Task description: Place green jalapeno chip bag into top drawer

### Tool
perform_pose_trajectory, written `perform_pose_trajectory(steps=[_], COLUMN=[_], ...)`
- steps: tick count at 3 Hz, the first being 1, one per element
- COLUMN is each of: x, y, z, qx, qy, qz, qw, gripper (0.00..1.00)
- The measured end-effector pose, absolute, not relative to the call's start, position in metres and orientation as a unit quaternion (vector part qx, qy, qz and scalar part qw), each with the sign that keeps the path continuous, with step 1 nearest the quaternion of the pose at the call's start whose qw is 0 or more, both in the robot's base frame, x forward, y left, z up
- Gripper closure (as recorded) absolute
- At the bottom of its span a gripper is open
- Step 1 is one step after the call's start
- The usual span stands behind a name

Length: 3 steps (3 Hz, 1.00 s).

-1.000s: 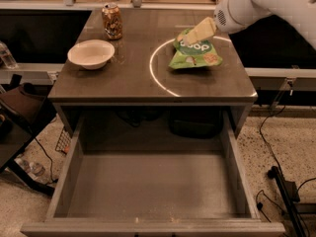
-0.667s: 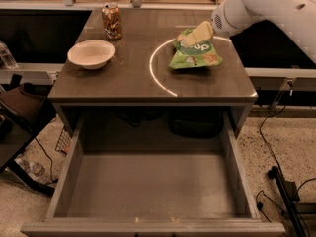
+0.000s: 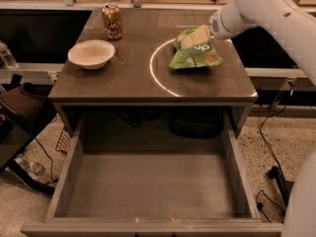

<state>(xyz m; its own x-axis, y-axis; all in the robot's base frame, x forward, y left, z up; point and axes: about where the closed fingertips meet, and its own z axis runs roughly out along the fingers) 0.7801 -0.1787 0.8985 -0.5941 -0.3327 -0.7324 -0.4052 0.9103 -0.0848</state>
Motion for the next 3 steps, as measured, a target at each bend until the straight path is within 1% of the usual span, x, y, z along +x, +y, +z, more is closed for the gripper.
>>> perform_pose_trajectory(steps=[2,3], x=[0.806,0.808], y=[-0.152,-0.133], z=[0.889,0.875], qx=[-0.195,-0.196], qy=[0.894,0.902], qz=[0.099,0.124], qw=[0.39,0.364], gripper=[0.0,0.0])
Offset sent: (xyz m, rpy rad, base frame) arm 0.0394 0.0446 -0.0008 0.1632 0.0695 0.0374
